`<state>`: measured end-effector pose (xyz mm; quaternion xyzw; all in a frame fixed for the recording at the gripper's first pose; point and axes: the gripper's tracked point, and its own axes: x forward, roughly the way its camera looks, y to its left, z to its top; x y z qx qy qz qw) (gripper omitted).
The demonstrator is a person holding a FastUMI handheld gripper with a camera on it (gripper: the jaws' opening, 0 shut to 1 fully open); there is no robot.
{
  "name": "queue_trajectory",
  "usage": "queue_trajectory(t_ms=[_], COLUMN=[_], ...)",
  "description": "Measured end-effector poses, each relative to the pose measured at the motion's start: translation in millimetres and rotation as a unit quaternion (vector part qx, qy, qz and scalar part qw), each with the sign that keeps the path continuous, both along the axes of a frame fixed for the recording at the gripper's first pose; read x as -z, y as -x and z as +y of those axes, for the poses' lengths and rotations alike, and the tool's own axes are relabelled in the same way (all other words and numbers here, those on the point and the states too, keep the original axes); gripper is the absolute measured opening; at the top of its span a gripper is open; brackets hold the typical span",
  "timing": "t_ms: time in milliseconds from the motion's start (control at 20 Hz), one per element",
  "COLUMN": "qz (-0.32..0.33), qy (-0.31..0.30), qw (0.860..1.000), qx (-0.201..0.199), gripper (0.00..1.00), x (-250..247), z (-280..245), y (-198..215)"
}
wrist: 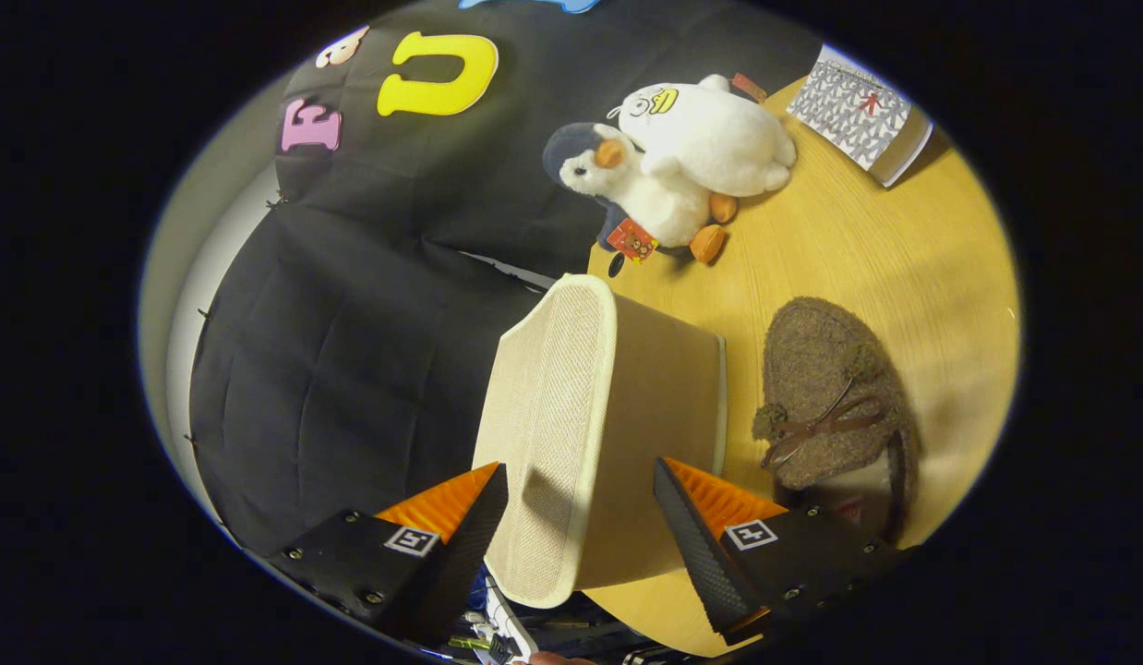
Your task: Open the storage box then place both shoes into the box .Put the left shoe in first, then the right shoe, with the right side of both shoes facing outward in a uniform manner.
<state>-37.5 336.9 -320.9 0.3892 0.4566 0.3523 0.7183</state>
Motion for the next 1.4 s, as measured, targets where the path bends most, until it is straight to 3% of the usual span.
queue_trajectory(t_ms=[200, 300, 450, 550, 600, 950, 1400], qz=[0.029, 0.041, 0.054, 0.045, 0.041, 0.015, -0.073], qy=[-0.025, -0.038, -0.065, -0.068, -0.065, -0.051, 0.054], qw=[0.999, 0.998, 0.996, 0.996, 0.997, 0.998, 0.996], qx=[0.004, 0.012, 0.011, 0.021, 0.021, 0.019, -0.015], gripper=[0.80, 0.41, 0.12, 0.12, 0.02, 0.02, 0.02], x=[-7.3, -10.1, -28.3, -31.6, -32.5, -89.8, -180.4], z=[3.7, 6.1, -3.1, -0.4, 2.3, 6.6, 66.7], y=[-6.4, -12.3, -13.9, -21.3, -23.3, -20.7, -10.7])
